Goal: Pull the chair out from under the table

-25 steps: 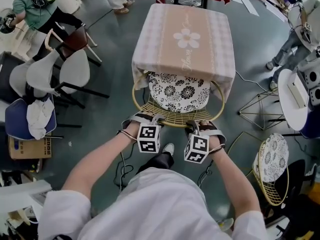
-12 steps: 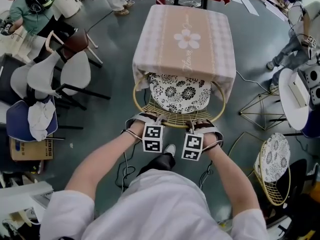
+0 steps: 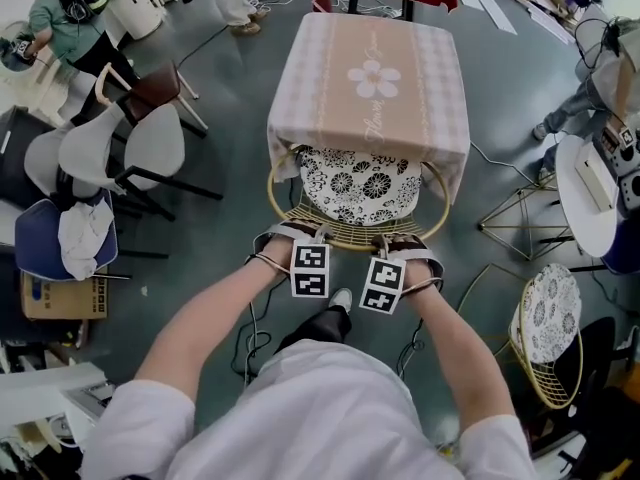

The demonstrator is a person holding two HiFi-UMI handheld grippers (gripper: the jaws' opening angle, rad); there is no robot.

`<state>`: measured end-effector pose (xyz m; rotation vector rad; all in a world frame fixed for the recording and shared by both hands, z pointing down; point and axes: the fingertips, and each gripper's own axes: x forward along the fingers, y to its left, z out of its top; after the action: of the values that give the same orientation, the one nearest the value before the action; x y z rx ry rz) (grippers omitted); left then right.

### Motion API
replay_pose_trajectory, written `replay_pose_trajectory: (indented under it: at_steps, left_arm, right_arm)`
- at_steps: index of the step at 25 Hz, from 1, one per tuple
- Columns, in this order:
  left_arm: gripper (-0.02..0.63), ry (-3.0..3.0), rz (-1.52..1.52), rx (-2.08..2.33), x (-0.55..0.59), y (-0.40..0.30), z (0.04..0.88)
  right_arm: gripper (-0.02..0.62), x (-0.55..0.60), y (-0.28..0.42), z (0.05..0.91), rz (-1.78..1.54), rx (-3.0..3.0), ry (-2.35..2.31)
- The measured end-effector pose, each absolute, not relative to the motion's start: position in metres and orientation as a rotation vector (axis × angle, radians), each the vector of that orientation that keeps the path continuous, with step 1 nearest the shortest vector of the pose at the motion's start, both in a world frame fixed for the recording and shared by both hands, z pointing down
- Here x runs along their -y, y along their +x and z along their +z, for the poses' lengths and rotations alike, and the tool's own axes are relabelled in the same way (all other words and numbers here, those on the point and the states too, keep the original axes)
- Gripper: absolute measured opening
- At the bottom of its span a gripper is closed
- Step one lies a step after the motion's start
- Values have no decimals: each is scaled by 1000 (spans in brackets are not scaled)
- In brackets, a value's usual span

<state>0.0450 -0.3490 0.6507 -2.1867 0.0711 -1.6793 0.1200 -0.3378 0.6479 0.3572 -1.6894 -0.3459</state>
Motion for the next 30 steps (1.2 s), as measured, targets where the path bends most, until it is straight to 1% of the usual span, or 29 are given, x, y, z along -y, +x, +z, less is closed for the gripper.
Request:
replay_pose_trajectory:
  at_steps: [11,30]
  left_arm:
    - [52,-2154,-1692,-57,327,45,653]
    - [49,-2140,-1693,-31,250,38,656]
  right_arm:
    - [41,317,120,649,-336,1678,368]
    - [40,240,113,650,-318,1679,360]
